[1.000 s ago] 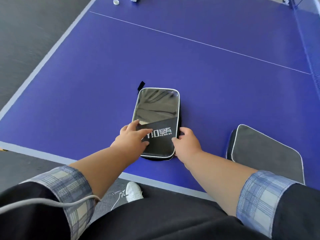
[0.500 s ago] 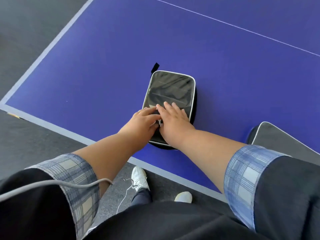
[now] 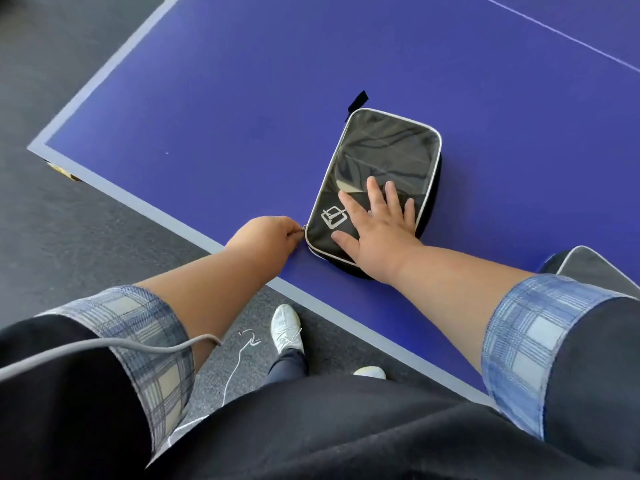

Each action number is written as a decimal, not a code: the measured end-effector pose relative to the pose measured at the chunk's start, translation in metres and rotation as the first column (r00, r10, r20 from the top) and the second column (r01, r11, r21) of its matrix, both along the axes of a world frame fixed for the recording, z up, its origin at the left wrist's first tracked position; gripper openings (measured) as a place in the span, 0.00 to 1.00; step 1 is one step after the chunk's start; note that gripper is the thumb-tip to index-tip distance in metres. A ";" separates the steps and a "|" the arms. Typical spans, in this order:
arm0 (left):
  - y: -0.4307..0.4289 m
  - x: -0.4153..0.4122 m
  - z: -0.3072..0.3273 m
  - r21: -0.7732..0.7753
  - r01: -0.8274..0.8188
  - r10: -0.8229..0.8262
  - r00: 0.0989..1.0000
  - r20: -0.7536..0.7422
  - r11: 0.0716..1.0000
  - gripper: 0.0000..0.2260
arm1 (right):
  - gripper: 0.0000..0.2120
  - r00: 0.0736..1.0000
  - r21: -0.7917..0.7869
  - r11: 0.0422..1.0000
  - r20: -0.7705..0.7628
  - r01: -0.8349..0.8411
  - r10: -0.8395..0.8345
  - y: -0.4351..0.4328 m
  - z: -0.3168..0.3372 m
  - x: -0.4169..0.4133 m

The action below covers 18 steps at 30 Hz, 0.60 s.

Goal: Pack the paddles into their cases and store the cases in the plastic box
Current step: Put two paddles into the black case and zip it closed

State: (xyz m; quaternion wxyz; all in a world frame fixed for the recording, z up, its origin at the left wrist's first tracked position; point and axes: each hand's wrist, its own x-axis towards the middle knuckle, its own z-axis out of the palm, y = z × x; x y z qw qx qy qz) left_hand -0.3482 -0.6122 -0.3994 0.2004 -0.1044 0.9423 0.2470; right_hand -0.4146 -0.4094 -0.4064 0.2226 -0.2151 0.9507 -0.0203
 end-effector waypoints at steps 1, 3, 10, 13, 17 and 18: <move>-0.001 0.003 0.002 -0.007 0.020 -0.020 0.999 -0.044 1.000 0.13 | 0.34 1.000 0.001 1.000 0.006 0.007 -0.007 0.000 0.001 0.000; 0.001 0.011 0.006 -0.048 0.074 -0.075 0.996 -0.040 0.996 0.14 | 0.33 1.000 0.003 1.000 0.019 0.012 -0.012 -0.001 0.004 0.000; 0.038 0.037 0.013 -0.082 0.183 -0.176 0.980 0.087 0.980 0.16 | 0.33 0.998 0.033 0.999 0.067 0.017 -0.019 -0.004 0.011 0.001; 0.060 0.037 0.017 -0.069 0.243 -0.237 0.968 0.080 0.968 0.16 | 0.33 0.997 0.045 0.999 0.075 0.021 -0.024 -0.005 0.012 0.000; 0.093 0.032 0.021 -0.075 0.334 -0.324 0.938 0.121 0.940 0.12 | 0.33 0.997 0.036 0.999 0.075 0.014 -0.017 -0.006 0.012 0.001; 0.101 0.030 0.022 -0.089 0.350 -0.334 0.930 0.154 0.933 0.12 | 0.32 0.995 0.024 1.000 0.094 0.012 -0.014 -0.005 0.013 0.000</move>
